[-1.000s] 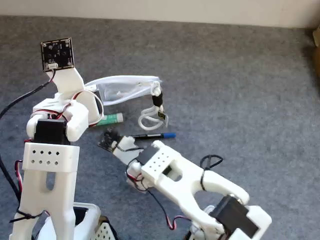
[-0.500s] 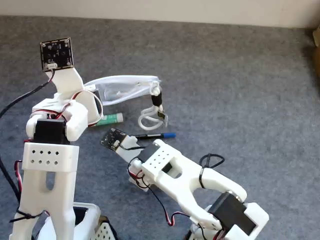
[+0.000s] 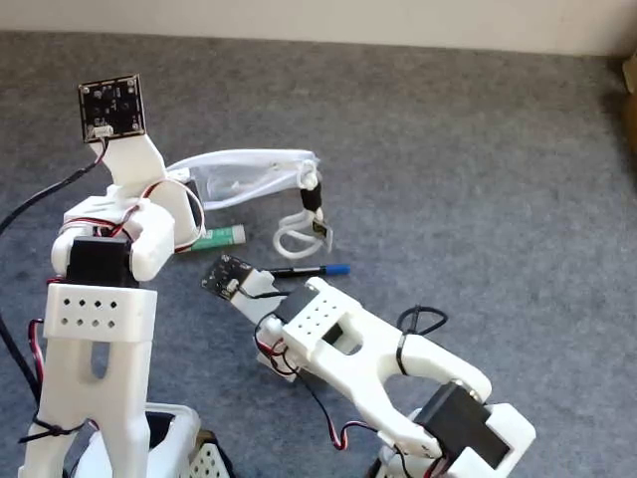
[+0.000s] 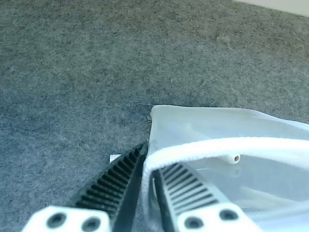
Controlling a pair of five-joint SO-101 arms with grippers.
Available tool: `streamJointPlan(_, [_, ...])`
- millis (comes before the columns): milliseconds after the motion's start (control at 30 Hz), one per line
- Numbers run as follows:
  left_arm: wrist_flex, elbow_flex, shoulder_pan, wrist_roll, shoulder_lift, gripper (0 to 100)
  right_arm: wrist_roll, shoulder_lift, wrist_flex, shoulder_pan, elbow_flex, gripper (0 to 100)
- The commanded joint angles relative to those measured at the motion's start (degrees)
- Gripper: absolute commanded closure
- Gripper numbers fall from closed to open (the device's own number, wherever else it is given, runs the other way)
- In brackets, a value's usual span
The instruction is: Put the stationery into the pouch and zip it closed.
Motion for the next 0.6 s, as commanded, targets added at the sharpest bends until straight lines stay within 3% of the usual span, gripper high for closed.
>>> streamJointPlan(0, [-0.53, 0.66, -0.84, 0.79, 1.36, 99, 0.35, -1.01, -0.22, 0.40, -1.71, 99.3])
streamJointPlan(567, [-0.53, 0.66, -0.84, 0.79, 1.36, 99, 0.35, -18.07, -0.57, 2.68, 2.68, 99.3])
